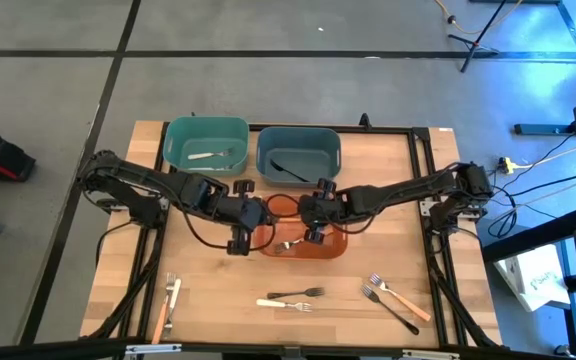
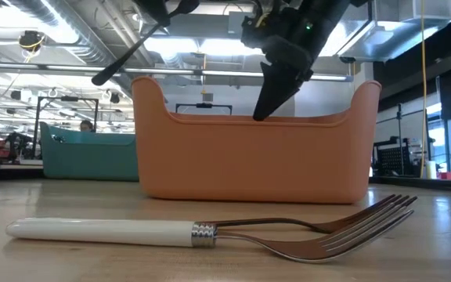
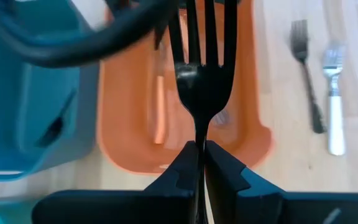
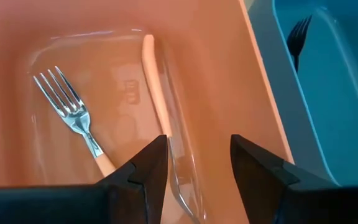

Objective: Sort silverware by color (type)
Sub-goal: Put the black fork into the blue bin

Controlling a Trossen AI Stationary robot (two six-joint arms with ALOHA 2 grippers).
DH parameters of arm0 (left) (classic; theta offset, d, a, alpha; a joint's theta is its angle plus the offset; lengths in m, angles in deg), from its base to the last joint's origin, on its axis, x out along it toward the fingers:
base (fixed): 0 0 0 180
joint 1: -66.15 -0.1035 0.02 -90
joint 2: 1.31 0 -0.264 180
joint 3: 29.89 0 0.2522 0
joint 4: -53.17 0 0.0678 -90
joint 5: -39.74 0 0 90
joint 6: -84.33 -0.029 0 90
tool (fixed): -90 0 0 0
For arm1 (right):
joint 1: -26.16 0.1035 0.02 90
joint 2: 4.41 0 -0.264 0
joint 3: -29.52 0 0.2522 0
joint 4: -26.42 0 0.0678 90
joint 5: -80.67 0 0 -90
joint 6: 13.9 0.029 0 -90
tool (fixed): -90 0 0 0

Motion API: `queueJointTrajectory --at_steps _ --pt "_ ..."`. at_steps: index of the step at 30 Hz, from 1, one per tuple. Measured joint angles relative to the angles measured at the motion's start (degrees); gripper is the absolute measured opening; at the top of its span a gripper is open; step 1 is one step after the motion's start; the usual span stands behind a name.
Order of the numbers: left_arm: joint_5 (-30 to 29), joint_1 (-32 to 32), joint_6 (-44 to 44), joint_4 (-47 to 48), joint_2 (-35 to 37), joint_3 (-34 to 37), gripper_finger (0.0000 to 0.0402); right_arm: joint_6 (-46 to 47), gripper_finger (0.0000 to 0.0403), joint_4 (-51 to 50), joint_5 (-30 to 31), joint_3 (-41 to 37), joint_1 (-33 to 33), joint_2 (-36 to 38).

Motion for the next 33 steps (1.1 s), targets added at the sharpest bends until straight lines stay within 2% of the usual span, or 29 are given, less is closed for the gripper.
queueJointTrajectory --at_steps 5,11,19,26,33 --pt "-3.22 -0.09 -1.07 0.0 0.0 0.0 0.0012 -2.14 0.0161 -0.02 2.32 0.0 0.02 0.0" --pt "-3.5 -1.98 -3.92 0.0 0.0 0.02 0.0012 -4.72 0.0161 0.43 3.96 0.0 -2.4 1.36" --pt "-4.33 -7.9 -8.11 0.02 0.0 0.02 0.0012 -6.64 0.0161 0.49 3.11 0.0 -11.96 4.73" --pt "-4.24 -14.75 -11.54 -1.15 0.02 0.04 0.0012 -8.88 0.0161 4.2 -0.52 -0.02 -23.01 3.94" --pt "0.19 -19.94 -13.32 -3.95 0.02 0.07 0.0012 -8.65 0.0161 8.89 -6.1 0.02 -29.22 3.58"
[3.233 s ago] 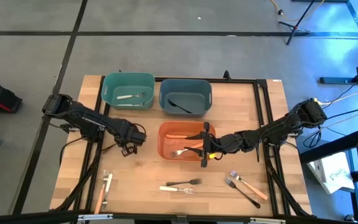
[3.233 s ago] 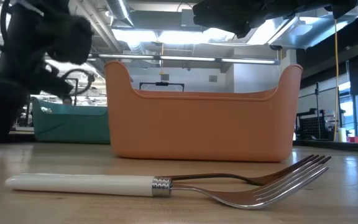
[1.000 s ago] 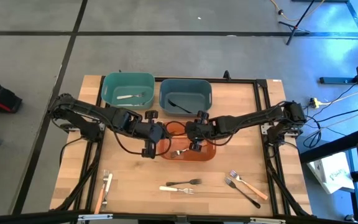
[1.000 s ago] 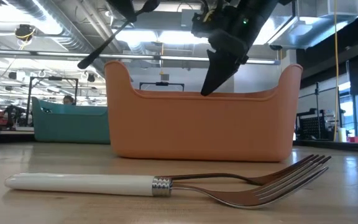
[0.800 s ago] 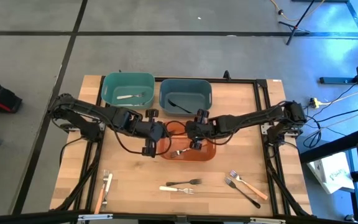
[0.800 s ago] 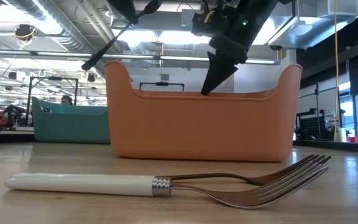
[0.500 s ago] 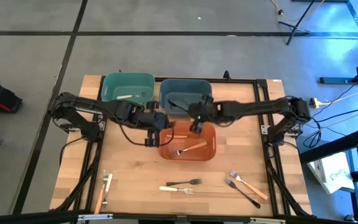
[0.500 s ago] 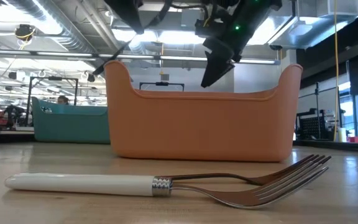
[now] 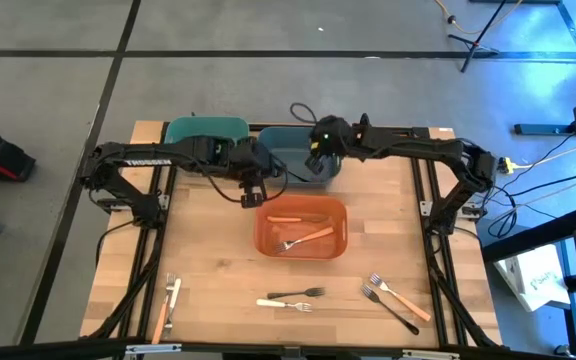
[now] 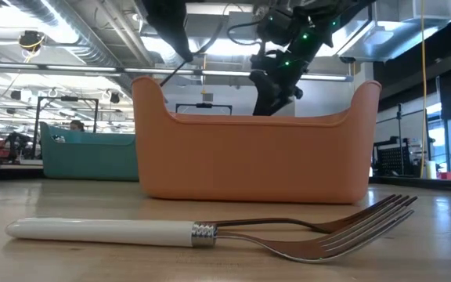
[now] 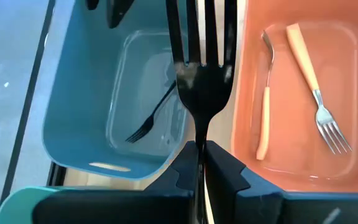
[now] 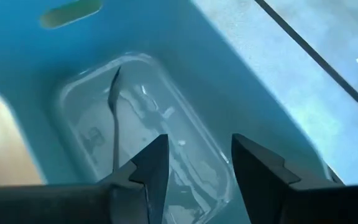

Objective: Sort silverware by color (type)
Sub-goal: Put the black fork into the blue bin

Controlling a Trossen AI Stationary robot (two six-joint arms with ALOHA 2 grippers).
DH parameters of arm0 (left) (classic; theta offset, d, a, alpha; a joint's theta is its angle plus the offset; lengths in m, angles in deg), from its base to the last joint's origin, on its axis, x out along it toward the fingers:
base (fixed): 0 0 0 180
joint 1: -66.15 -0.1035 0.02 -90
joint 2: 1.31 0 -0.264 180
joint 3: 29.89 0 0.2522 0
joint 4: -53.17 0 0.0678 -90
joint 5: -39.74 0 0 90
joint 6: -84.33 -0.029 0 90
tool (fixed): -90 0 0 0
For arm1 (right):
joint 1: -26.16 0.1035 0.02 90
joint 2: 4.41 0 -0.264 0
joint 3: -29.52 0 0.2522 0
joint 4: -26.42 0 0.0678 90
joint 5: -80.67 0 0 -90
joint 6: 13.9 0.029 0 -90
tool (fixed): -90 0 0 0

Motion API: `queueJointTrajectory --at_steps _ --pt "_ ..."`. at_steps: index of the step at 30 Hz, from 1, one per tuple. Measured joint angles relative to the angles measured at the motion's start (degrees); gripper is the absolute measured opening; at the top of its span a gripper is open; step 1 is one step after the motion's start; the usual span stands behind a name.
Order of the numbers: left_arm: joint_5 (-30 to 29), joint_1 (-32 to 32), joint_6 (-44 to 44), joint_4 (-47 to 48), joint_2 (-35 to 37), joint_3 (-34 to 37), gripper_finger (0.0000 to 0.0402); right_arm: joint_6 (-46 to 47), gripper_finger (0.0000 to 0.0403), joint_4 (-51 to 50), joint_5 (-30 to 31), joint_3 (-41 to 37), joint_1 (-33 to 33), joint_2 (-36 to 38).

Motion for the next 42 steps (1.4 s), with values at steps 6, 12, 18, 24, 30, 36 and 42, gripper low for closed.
queueJointTrajectory --at_steps 6,12,18,24,30,36,42 --pt "0.34 -1.27 -1.63 -1.66 0.0 0.0 0.0012 0.38 0.0161 0.21 -0.5 0.0 -0.44 0.0" --pt "2.14 -1.85 -1.65 -2.02 0.0 0.0 0.0012 0.06 0.0161 0.19 -0.47 0.0 -0.44 0.0" --pt "2.3 -1.81 -1.96 -2.76 0.0 0.0 0.0012 0.06 0.0161 0.19 -0.47 0.0 -0.42 0.0" --pt "2.28 -1.81 -2.31 -2.76 0.0 0.0 0.0012 0.04 0.0161 0.19 -0.47 0.0 -0.42 0.0" --pt "2.28 -1.81 -2.33 -2.74 0.0 0.0 0.0012 0.03 0.0161 0.21 -0.47 -0.02 -0.42 0.0" --pt "2.28 -1.81 -2.35 -2.74 0.0 0.0 0.0012 -0.38 0.0161 0.09 0.06 -0.02 -0.4 0.0" --pt "2.28 -1.86 -5.16 -8.67 0.0 0.0 0.0012 -0.4 0.0161 -5.87 0.34 -0.05 -0.33 7.08"
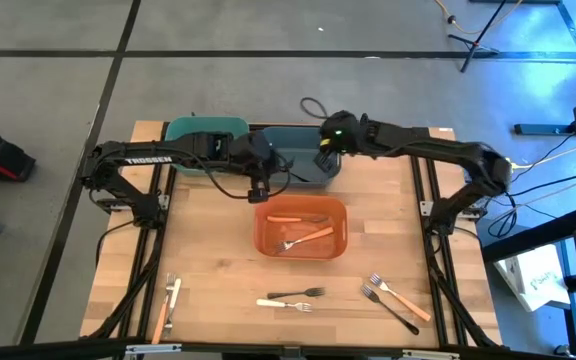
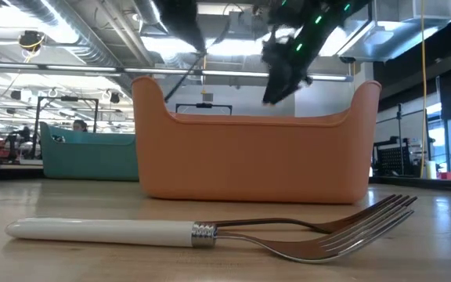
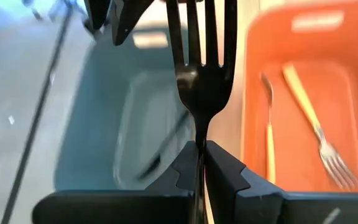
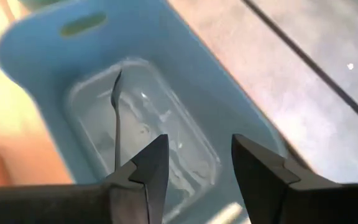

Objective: Sort silverware by color (type)
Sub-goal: Put the black fork into the blue bin

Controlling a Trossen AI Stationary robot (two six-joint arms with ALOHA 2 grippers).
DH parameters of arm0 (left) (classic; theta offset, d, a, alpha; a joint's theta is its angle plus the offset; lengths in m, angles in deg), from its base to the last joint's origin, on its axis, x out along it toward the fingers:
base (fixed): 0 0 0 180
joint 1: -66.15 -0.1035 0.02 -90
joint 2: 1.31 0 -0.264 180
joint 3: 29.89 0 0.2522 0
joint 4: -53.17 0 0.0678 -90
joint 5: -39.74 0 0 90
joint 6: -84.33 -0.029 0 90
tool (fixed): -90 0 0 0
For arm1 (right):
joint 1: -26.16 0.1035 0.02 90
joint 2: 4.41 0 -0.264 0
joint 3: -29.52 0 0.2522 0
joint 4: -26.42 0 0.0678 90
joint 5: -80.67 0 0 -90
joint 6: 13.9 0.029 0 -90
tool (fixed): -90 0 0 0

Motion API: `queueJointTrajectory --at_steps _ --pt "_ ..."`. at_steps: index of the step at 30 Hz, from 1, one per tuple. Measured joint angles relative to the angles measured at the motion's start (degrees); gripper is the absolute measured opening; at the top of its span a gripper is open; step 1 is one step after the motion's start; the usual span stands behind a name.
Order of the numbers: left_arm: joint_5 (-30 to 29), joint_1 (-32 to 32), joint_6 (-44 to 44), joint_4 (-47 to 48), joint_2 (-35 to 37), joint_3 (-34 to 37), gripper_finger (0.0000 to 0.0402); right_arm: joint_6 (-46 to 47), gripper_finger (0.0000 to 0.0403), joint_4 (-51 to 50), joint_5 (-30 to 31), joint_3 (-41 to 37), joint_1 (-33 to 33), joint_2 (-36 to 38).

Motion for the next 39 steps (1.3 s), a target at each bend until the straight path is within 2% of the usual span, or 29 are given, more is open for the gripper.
queueJointTrajectory --at_steps 4,8,12,16,21,26,29,34,36,39 --pt "-0.04 -0.71 -2.15 -6.52 0.0 0.0 0.0012 -0.28 0.0161 -1.2 0.93 -3.09 0.0 8.98" --pt "0.1 -2.51 -3.24 -12.36 -0.14 0.01 0.0012 -0.78 0.0161 4.15 3.32 -11.22 0.0 20.17" --pt "1.28 -5.14 -5.97 -21.22 -0.85 1.97 0.0012 -1.07 0.0161 16.07 2.24 -23.34 0.0 30.27" --pt "1.84 -8.23 -7.68 -28.14 -2.97 5.61 0.0012 -1.2 0.0161 29.8 0.69 -34.61 -0.05 36.51" --pt "5.13 -11.43 -7.66 -29.8 -6.75 8.53 0.0012 -1.52 0.0161 42.41 -1.12 -42.95 -0.07 37.32" --pt "5.5 -12.56 -8.63 -29.75 -10.96 10.74 0.0012 -3.93 0.0161 54.84 -2.24 -46.82 -0.07 34.19" --pt "5.4 -13.23 -8.76 -29.74 -12.93 11.39 0.0015 -3.88 0.0161 55.84 -3.03 -46.87 0.0 33.1" --pt "5.2 -12.83 -8.72 -28.48 -15.11 11.44 0.0032 0.57 0.0161 51.51 -10.58 -46.88 0.0 29.06" --pt "5.21 -12.42 -8.93 -28.35 -15.13 11.43 0.0041 -1.21 0.0161 51.39 -12.76 -46.88 0.0 26.86" --pt "3.61 -11.85 -8.95 -28.0 -14.87 11.08 0.0063 -3.06 0.0161 53.59 -12.74 -46.88 -0.02 24.9"
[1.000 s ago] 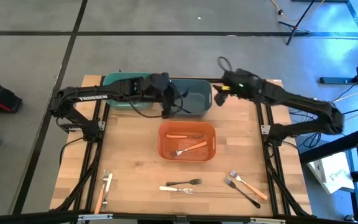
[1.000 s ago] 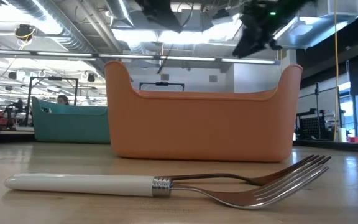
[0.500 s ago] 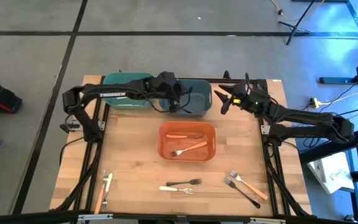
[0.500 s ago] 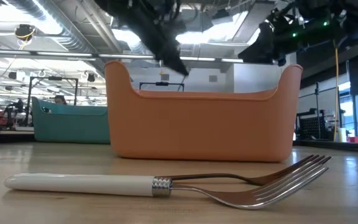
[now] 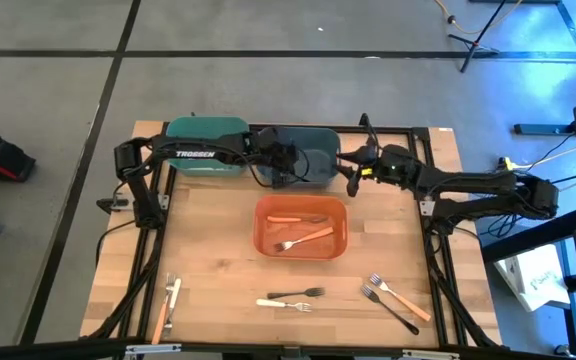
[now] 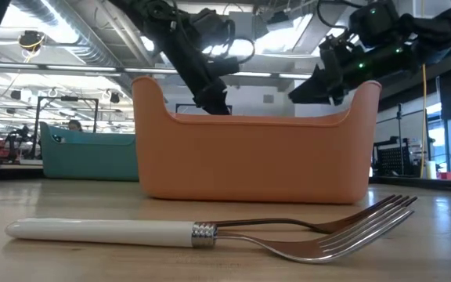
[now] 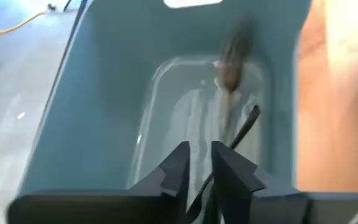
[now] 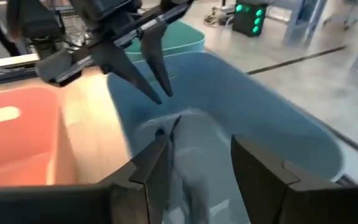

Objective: Sort silverware by color (type)
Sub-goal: Put the black fork into the blue bin

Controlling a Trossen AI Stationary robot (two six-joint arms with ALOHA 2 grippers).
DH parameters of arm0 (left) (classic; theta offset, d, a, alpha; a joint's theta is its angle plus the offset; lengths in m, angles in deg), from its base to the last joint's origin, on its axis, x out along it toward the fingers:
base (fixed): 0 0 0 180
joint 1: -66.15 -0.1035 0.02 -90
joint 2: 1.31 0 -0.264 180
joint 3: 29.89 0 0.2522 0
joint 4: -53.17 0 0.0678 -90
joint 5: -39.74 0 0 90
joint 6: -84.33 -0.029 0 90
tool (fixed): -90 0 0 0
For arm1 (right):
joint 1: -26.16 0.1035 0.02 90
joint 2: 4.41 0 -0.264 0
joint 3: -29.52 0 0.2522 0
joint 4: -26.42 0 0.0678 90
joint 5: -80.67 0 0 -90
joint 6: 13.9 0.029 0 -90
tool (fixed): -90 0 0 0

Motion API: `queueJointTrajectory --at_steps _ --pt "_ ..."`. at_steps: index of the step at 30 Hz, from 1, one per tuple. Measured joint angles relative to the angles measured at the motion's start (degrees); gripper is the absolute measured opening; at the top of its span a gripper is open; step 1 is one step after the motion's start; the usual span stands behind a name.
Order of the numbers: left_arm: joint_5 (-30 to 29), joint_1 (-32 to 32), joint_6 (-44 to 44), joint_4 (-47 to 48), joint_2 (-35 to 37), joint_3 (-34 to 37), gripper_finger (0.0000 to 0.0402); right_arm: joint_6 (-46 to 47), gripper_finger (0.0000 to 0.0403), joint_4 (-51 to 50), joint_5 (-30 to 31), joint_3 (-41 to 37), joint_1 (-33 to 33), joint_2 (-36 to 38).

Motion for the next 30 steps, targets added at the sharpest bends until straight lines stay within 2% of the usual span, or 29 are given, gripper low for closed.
queueJointTrajectory --at_steps 3,7,10,15,22,30 --pt "-2.97 0.76 -0.03 2.9 0.49 -2.76 0.0094 -2.35 0.0161 2.23 -0.02 0.0 -0.03 -0.85" --pt "-3.88 3.03 2.29 10.04 1.57 -8.03 0.0127 -2.51 0.0161 5.01 -1.6 0.02 0.03 -0.91" --pt "-3.95 6.21 5.32 16.1 2.15 -11.28 0.0134 -2.46 0.0161 6.58 -4.74 0.02 1.59 -0.9" --pt "-4.1 14.75 11.1 23.6 3.25 -15.76 0.0131 -4.05 0.0161 10.39 -5.09 0.04 6.98 -0.84" --pt "-4.5 30.78 21.91 27.55 3.6 -15.72 0.0128 -5.65 0.0161 13.91 -5.04 0.11 12.57 -0.42" --pt "-11.14 46.17 31.93 19.79 3.6 -9.48 0.0128 -3.7 0.0161 13.12 -4.98 0.09 12.76 -0.42"
